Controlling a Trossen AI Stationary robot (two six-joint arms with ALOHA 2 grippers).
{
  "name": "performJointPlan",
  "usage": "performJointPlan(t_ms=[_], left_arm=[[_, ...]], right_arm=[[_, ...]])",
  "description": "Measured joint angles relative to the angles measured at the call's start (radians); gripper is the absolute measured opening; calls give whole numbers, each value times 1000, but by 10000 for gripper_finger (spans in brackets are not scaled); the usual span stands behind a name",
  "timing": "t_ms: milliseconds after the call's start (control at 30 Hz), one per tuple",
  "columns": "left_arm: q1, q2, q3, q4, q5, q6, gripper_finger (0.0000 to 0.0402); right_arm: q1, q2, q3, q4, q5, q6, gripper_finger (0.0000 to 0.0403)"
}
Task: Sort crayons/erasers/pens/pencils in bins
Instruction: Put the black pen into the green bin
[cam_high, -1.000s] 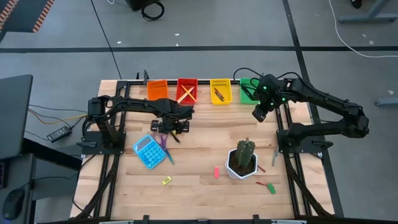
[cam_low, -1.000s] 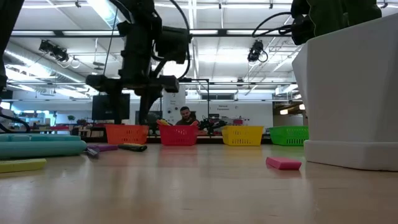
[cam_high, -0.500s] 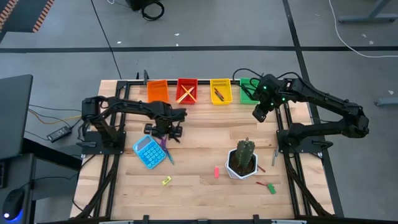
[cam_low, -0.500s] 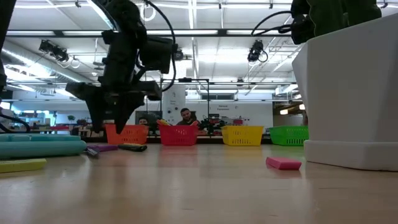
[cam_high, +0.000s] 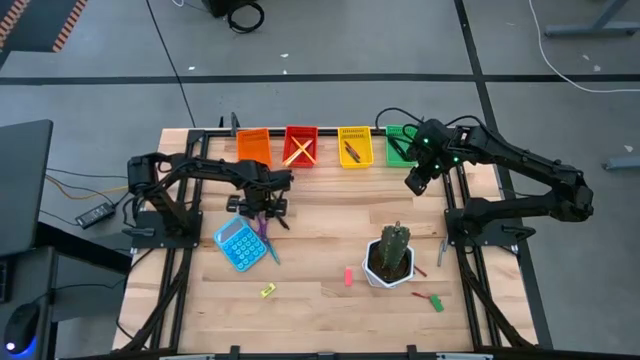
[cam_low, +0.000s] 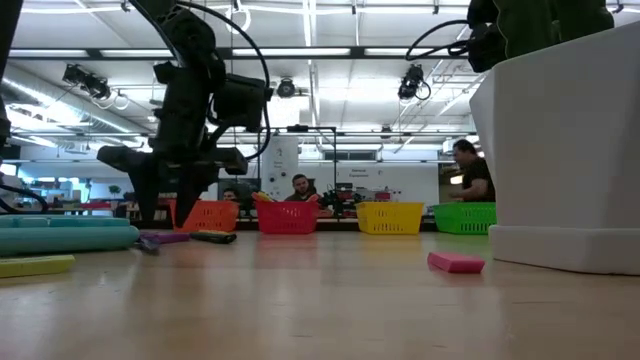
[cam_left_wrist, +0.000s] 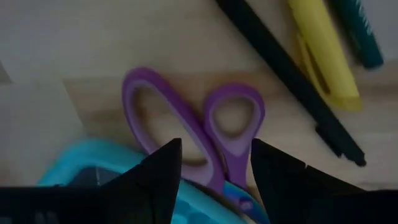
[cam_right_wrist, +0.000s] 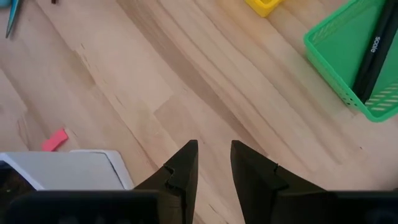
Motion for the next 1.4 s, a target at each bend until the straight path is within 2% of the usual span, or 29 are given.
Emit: performJointPlan(t_ms=[367,633,1133,1400], left_arm=[[82,0,0,20,-10,97,190],[82,0,0,162,-25,7,179],[142,2,0,116,-98,-24,175],[166,22,0,118,-104,-15,172]], right_arm=[[0,0,0,-1,0,52,102],[0,0,0,-1,0,62,102],[0,0,0,-1,0,67,102],[0,0,0,-1,0,63,102]])
